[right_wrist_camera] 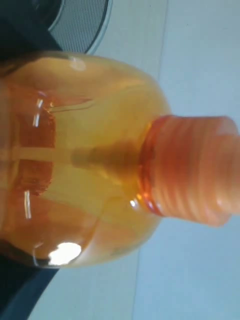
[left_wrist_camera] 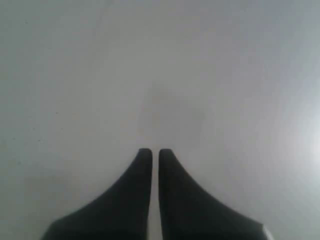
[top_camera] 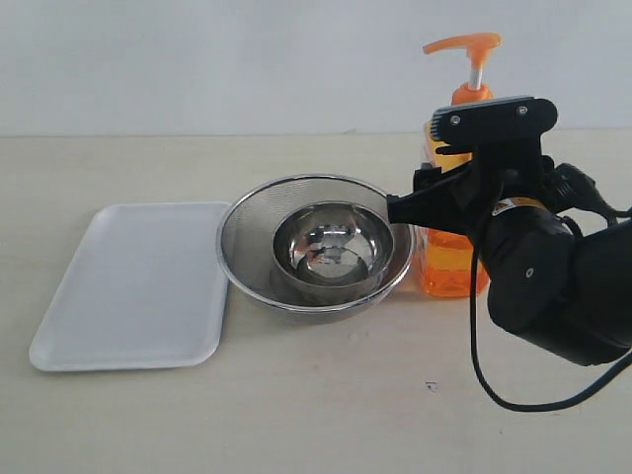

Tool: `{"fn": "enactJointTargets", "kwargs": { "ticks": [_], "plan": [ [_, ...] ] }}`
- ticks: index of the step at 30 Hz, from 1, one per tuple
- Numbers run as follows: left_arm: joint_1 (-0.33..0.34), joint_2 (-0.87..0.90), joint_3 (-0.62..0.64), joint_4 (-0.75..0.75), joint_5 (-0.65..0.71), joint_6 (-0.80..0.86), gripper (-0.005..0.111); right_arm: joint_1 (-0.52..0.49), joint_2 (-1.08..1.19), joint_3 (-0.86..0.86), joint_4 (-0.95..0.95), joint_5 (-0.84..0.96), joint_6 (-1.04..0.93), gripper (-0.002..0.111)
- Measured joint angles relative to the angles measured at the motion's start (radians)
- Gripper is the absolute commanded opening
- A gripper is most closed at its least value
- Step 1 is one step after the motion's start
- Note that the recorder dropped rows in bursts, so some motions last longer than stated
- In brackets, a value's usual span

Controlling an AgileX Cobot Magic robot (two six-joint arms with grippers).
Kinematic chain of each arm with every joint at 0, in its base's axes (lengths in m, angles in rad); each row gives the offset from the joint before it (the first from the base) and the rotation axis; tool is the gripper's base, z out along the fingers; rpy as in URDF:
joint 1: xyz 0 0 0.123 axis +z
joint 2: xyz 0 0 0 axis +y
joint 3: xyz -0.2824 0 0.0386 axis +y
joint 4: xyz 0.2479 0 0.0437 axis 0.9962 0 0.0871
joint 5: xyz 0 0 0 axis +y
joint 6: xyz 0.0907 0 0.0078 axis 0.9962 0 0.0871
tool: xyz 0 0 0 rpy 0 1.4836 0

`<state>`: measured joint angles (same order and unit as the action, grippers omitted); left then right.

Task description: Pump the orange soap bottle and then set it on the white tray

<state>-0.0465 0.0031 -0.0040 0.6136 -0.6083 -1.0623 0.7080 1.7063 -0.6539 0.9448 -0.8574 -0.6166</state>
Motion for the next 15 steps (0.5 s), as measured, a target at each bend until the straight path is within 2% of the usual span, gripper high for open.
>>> {"fn": "enactJointTargets", "kwargs": {
  "ticks": [7,12,15],
  "plan": [
    [0.000,0.000,0.000,-0.191,0.339,0.128,0.005,0.000,0.000,-0.001,0.000,0.000,0.000,0.062],
    [0.000,0.000,0.000,-0.207,0.439,0.237,0.005,0.000,0.000,-0.001,0.000,0.002,0.000,0.062],
    [0.000,0.000,0.000,-0.280,0.507,0.389,0.005,0.000,0.000,-0.001,0.000,0.002,0.000,0.062]
  ]
}}
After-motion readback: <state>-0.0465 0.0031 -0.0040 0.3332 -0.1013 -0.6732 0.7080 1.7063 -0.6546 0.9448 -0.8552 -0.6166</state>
